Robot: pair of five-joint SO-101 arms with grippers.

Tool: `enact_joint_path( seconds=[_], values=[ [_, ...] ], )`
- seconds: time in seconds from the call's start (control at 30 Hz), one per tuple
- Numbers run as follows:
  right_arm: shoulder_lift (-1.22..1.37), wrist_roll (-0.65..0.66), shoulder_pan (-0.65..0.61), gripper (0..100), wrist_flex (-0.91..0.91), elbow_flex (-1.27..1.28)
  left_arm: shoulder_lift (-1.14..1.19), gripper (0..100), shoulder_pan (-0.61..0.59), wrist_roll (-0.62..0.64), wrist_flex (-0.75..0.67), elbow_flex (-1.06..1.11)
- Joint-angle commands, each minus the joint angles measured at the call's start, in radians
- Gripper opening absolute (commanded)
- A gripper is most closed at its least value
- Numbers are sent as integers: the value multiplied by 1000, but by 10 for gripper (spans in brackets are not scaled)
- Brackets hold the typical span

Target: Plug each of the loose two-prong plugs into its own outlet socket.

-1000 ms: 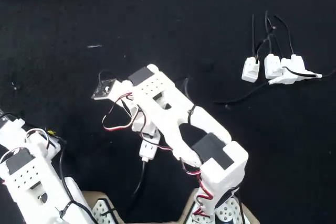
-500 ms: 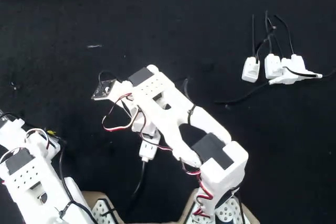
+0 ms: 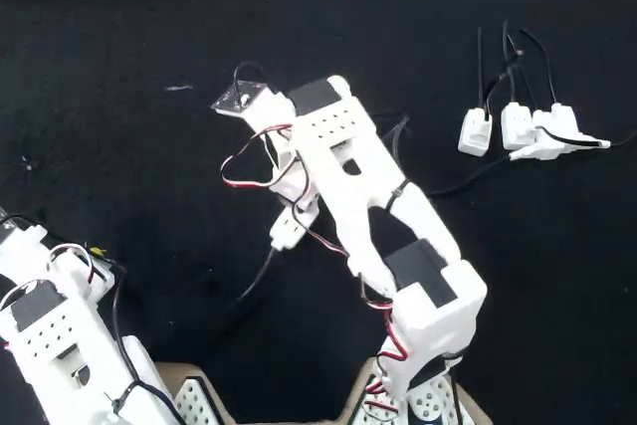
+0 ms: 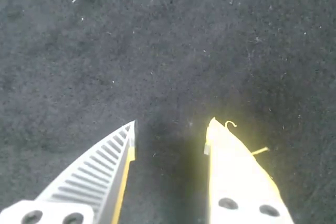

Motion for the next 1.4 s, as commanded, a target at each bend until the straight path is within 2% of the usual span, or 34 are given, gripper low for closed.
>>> enact_joint_path(
  seconds=[0.0, 0.27, 0.53, 0.83, 1.0, 1.07, 1.23, 1.37],
  values=[
    [10, -8, 18, 10, 17, -61, -9, 228, -15, 9, -8, -54],
    [153, -6, 20, 10, -41, -62, -9, 228, -16, 9, -8, -54],
    [168, -31, 15, 10, -54, -59, -9, 228, -16, 8, -8, -54],
    [36, -28, 14, 10, -242, 179, -9, 228, -15, 8, -8, -54],
    [-42, -25, 2, 15, -195, 199, -9, 228, -8, 8, -8, -54],
    [-62, -26, -17, 51, -184, 197, -9, 228, -8, 9, -8, -54],
    [-143, -9, -68, 224, -193, 196, -9, 228, -15, 9, -8, -54],
    [-220, 26, -87, 243, -201, 199, -9, 228, -16, 9, -8, -54]
  ],
)
